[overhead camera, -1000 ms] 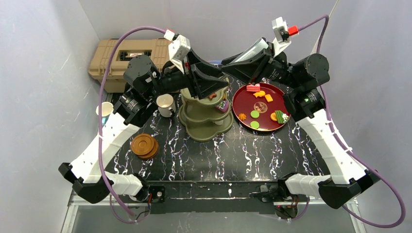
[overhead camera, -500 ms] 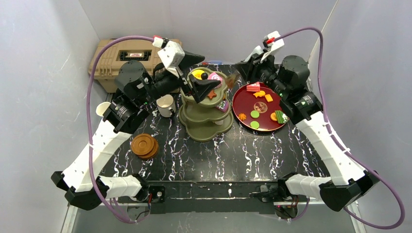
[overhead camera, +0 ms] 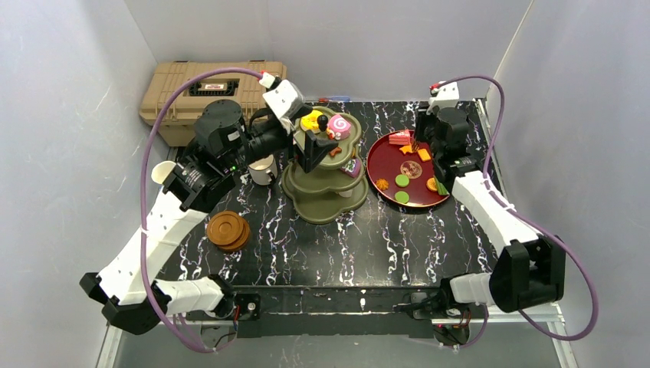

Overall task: Serve the afternoon tea
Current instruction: Adjust the clamp, then pick up the desert from the tray.

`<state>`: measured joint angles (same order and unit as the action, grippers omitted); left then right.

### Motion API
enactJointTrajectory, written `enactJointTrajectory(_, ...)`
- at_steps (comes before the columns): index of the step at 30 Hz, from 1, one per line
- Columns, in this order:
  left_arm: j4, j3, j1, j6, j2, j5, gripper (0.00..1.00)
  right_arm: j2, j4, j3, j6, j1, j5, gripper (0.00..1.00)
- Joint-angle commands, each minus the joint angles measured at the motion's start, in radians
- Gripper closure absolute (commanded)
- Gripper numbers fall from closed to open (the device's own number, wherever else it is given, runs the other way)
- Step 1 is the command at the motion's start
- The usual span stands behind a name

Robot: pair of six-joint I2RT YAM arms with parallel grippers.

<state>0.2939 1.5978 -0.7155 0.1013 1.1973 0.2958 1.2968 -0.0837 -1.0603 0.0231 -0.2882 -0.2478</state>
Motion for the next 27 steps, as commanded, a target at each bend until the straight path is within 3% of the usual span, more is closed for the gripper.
enactJointTrajectory(1,0.023,-0.035,0.004,0.032,-0.051,0.007,0.02,0.043,-0.36,0.057,-0.021,0.036,-0.012,0.9)
enactJointTrajectory(8,0.033,-0.066,0.004,0.06,-0.078,0.006,0.02,0.227,-0.49,0.025,0.018,0.066,0.02,0.81)
enactJointTrajectory(22,0.067,-0.128,0.004,0.059,-0.111,0.007,0.02,0.389,-0.671,-0.015,0.004,0.065,-0.059,0.78)
enactJointTrajectory(27,0.061,-0.147,0.004,0.071,-0.127,0.008,0.02,0.411,-0.721,0.0,0.003,0.066,-0.081,0.62)
